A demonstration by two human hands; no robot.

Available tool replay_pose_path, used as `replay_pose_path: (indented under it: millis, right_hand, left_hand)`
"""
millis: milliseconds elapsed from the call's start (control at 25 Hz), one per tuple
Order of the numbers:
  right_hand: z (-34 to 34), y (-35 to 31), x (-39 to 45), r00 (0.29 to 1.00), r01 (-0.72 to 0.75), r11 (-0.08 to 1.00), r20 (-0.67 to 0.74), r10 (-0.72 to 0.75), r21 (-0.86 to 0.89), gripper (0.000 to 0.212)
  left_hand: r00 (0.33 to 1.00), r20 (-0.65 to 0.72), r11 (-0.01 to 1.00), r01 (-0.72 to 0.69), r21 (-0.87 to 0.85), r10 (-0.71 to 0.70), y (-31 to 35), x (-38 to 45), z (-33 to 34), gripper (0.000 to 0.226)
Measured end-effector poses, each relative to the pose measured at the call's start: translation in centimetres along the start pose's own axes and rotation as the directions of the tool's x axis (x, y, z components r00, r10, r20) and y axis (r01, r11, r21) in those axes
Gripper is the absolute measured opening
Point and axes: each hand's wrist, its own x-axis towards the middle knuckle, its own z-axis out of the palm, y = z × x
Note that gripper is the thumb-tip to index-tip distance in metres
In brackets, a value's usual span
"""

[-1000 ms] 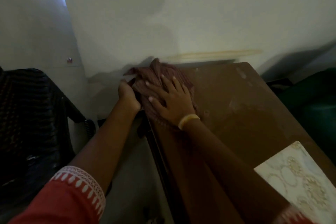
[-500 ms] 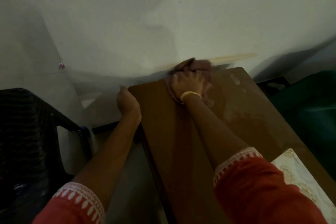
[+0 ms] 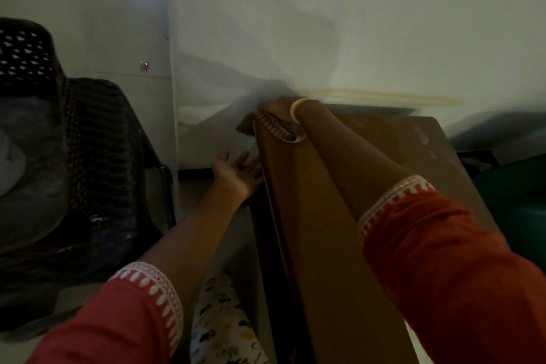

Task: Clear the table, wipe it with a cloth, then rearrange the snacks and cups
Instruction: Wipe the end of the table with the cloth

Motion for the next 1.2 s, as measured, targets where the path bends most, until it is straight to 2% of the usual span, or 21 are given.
replay_pose_path:
  millis: [40,120,240,320,400,560,640,760,840,920,1040,1120,1200]
  right_hand:
    - [0.0,-0.8,0.4,0.998,0.034,0.999,0.045,-0.035,0.021,0.058]
    - [0.9,-2.1,0.5,0.993,0.103,0.993,0.059,-0.099,-0.060,0.052]
    - [2.6,-2.2,-1.8,0.956,0.172,0.933,-0.177,-0.236,-0.315,0.048]
    - [3.1,-2.0,-3.4,0.920,0.184,0.888,-0.245,-0.307,-0.422,0.049]
    - [4.9,-2.4,-5.3,0.928,0.109,0.866,-0.261,-0.265,-0.489,0.048]
    - [13.0,-1.4,-14.3,0.900,0.005,0.953,-0.413,-0.137,-0.304,0.041]
    - [17.0,0.0,-20.9,0.880,-0.037,0.950,-0.460,-0.115,-0.310,0.049]
    - [20.3,1.4,-27.8,0.918,-0.108,0.951,-0.395,-0.016,-0.290,0.066]
    - [20.7,1.4,-28.1,0.926,-0.199,0.952,-0.362,0.106,-0.231,0.085]
    - [19.8,1.2,-25.9,0.908,-0.215,0.958,-0.401,0.125,-0.188,0.094]
    - [16.2,0.1,-20.1,0.909,-0.183,0.980,-0.394,0.140,-0.073,0.084]
    - [13.4,-1.0,-15.6,0.923,-0.156,0.987,-0.362,0.133,-0.036,0.079]
    - [10.8,-1.9,-11.4,0.917,-0.117,0.991,-0.388,0.087,-0.056,0.078]
  left_hand:
    - [0.999,0.032,1.000,0.016,-0.003,-0.015,0.6,0.1,-0.1,0.046]
    - [0.999,0.050,1.000,0.014,-0.020,-0.013,1.6,0.5,-0.3,0.045]
    - [1.000,-0.018,1.000,-0.016,-0.003,0.016,2.2,0.3,-1.0,0.044]
    - [0.998,-0.041,0.997,-0.048,0.059,0.050,2.6,-0.1,-1.4,0.043]
    - [0.994,-0.067,0.987,-0.072,0.141,0.082,3.0,-0.4,-1.4,0.042]
    - [0.983,-0.080,0.929,-0.127,0.348,0.165,3.8,-1.8,0.2,0.044]
    - [0.983,-0.048,0.879,-0.135,0.458,0.176,3.5,-2.3,1.4,0.040]
    - [0.993,0.023,0.797,-0.104,0.595,0.113,3.3,-3.1,2.9,0.034]
    - [0.996,0.087,0.858,-0.069,0.509,0.028,3.2,-3.1,3.5,0.040]
    - [0.989,0.142,0.920,-0.016,0.392,-0.043,3.5,-3.3,3.4,0.056]
    - [0.983,0.173,0.957,0.008,0.290,-0.060,4.3,-1.6,2.0,0.080]
    - [0.987,0.155,0.981,0.018,0.191,-0.048,4.4,-1.5,1.0,0.081]
    - [0.989,0.145,0.994,-0.021,0.105,0.005,4.3,-1.5,1.2,0.076]
